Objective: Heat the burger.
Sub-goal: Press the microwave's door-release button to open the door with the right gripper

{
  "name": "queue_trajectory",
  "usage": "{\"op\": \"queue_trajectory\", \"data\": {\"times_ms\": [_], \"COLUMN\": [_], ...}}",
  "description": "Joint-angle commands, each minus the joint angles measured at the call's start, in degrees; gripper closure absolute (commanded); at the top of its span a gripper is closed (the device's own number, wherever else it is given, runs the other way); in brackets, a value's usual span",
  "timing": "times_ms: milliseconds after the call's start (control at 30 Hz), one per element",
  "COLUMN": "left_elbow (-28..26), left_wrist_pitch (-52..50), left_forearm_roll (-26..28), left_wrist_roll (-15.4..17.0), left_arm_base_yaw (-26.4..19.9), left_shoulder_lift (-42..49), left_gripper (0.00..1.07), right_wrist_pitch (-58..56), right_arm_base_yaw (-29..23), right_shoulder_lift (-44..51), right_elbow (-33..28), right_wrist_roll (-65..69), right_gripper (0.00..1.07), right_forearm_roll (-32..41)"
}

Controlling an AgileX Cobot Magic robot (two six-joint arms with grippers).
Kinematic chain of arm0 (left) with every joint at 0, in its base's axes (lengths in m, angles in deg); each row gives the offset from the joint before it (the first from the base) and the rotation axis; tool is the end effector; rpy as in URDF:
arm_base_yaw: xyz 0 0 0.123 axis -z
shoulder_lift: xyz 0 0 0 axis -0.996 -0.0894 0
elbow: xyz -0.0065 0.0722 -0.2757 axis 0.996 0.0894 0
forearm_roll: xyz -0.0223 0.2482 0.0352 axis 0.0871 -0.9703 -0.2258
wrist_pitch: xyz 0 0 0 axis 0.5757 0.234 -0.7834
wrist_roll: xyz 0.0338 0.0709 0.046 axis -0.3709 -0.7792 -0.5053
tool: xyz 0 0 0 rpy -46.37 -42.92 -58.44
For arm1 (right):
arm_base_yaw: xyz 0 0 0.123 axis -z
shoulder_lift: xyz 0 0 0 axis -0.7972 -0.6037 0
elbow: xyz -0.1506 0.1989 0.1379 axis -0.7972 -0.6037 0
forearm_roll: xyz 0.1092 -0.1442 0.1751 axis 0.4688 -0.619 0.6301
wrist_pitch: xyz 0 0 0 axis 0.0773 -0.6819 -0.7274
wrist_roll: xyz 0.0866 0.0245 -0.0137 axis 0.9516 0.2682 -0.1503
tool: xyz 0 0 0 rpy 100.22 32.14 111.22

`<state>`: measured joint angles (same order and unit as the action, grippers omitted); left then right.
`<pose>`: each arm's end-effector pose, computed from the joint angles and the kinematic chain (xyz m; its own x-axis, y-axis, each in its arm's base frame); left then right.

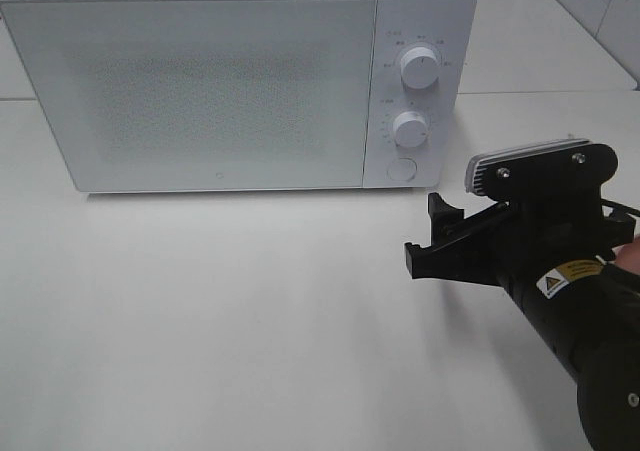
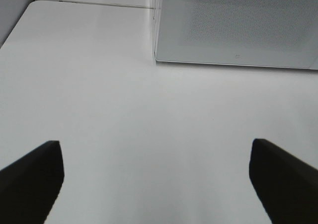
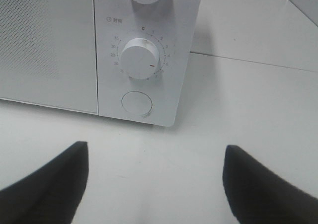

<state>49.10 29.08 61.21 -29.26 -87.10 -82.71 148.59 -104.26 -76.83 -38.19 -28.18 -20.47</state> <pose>-0.0092 -0.0112 0.2814 -0.4525 -0.0463 -0.8906 0.0537 0.9954 -0.0790 0.1885 0.1331 0.1416 -0.1803 -0.1451 -0.9728 -0.1171 0.9852 -0.1253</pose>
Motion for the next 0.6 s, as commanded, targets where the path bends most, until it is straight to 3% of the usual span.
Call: {"op": "queue_trajectory", "data": {"times_ms": [33, 300, 600], "left_elbow": [0.17, 0.17, 0.17], "left_wrist_pitch": [-0.97, -0.97, -0.97], "left_forearm_roll": [0.23, 0.23, 0.23], "left_wrist_roll": [-0.11, -0.11, -0.11], "left_arm_base_yaw": [-0.23, -0.23, -0.23], "left_shoulder_lift": [0.92, 0.92, 0.92], "left_gripper": [0.13, 0.13, 0.13], "right_wrist_pitch": [5.33, 10.03, 8.25], "right_arm_base_yaw": [-0.17, -0.17, -0.17], "right_shoulder_lift": [-0.29, -0.23, -0.23], "right_elbow": [0.46, 0.46, 0.46], "right_wrist_roll": [-0.57, 7.96, 41.20], "right_gripper": [0.35, 0.40, 0.50], "right_forearm_roll": [-0.06, -0.06, -0.06]}}
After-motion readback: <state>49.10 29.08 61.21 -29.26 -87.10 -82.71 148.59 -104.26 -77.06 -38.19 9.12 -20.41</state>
